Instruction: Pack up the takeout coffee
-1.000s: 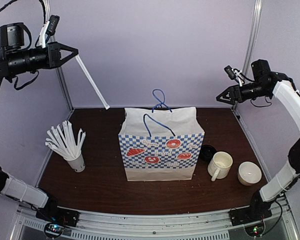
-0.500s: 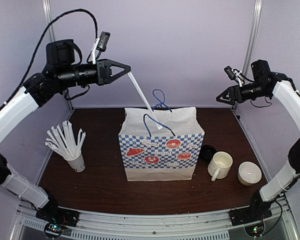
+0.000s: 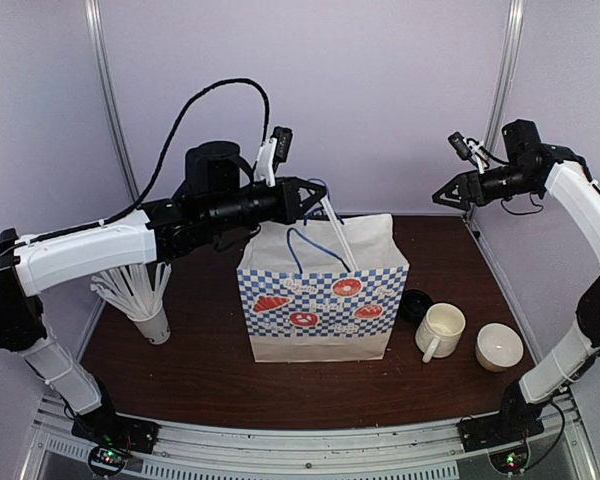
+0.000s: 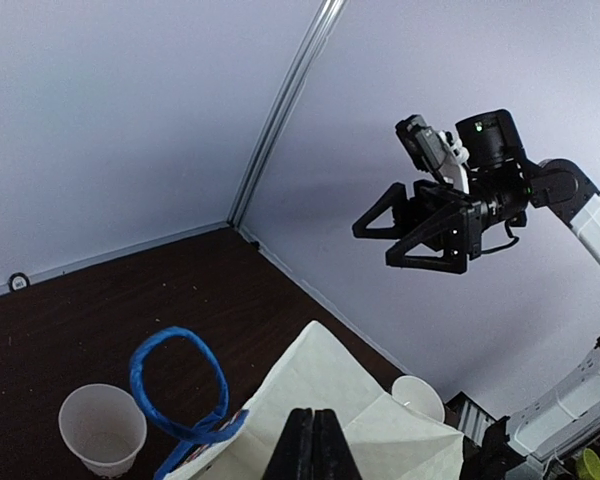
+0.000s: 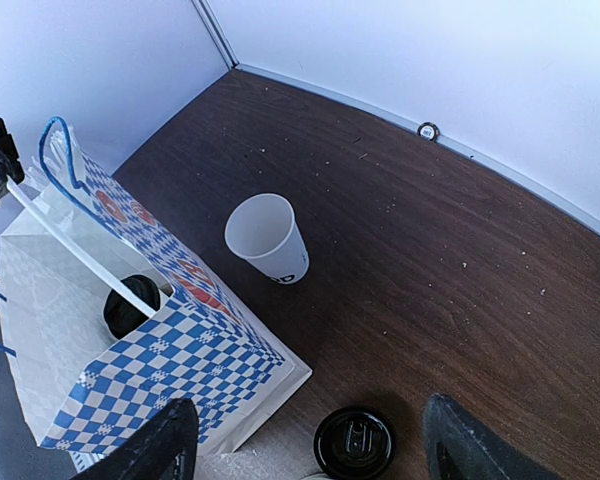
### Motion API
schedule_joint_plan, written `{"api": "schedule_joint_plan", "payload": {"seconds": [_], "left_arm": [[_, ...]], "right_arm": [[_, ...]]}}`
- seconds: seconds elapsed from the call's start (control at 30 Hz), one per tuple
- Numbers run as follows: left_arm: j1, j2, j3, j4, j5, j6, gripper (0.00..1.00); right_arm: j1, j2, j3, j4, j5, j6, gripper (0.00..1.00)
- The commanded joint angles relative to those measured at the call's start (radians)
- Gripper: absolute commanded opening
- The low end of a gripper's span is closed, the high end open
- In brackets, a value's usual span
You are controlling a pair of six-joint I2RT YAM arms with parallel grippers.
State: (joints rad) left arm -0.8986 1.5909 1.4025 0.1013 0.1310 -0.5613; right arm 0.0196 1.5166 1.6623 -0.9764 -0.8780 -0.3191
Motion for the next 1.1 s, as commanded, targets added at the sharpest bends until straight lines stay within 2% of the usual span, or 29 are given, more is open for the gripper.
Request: {"api": "schedule_joint_plan", "payload": {"seconds": [0.0,0.03,0.1,0.23,0.3,0.4,0.5,0.57,0.67,0.73,0.83,0.97,1.07], "left_arm": [[-0.004,-0.012,0.007,0.088,-0.046,-0.026,0.13],[-0.005,-0.019,0.011,0.068,-0.039,-0.016,0.26],[-0.005,-0.043,0.02,0.013,-0.033,0.007,0.42],[-0.004,-0.116,0.066,-0.177,-0.075,0.101,0.6],[-0.003,-0.157,0.108,-0.303,-0.133,0.181,0.62],[0.008,-0.203,0.184,-0.544,-0.335,0.284,0.64],[0.095,-0.195,0.269,-0.864,-0.479,0.324,0.68],[0.15,-0.181,0.307,-1.064,-0.541,0.317,0.66],[0.204,-0.206,0.283,-1.249,-0.622,0.304,0.6],[0.26,-0.23,0.256,-1.314,-0.593,0.295,0.57],[0.319,-0.249,0.213,-1.367,-0.479,0.314,0.54],[0.322,-0.239,0.161,-1.386,-0.363,0.358,0.55],[0.322,-0.217,0.124,-1.386,-0.332,0.372,0.57]], "right_arm": [[-0.006,0.001,-0.005,-0.003,-0.011,-0.014,0.81],[-0.006,0.005,-0.002,-0.006,-0.013,-0.015,0.81],[-0.005,0.012,0.003,-0.011,-0.017,-0.015,0.81],[-0.005,0.017,0.011,-0.018,-0.028,-0.019,0.81],[-0.006,0.018,0.013,-0.022,-0.03,-0.021,0.81],[-0.006,0.013,0.009,-0.022,-0.034,-0.025,0.81],[-0.005,0.007,0.002,-0.019,-0.035,-0.026,0.81],[-0.005,-0.001,-0.001,-0.015,-0.021,-0.026,0.81],[-0.005,-0.012,-0.004,-0.01,-0.015,-0.025,0.81],[-0.006,-0.009,-0.001,-0.01,-0.021,-0.024,0.81],[-0.005,0.0,0.002,-0.015,-0.027,-0.023,0.81],[-0.006,0.001,0.003,-0.016,-0.031,-0.022,0.81],[-0.005,-0.003,0.001,-0.016,-0.033,-0.02,0.81]]}}
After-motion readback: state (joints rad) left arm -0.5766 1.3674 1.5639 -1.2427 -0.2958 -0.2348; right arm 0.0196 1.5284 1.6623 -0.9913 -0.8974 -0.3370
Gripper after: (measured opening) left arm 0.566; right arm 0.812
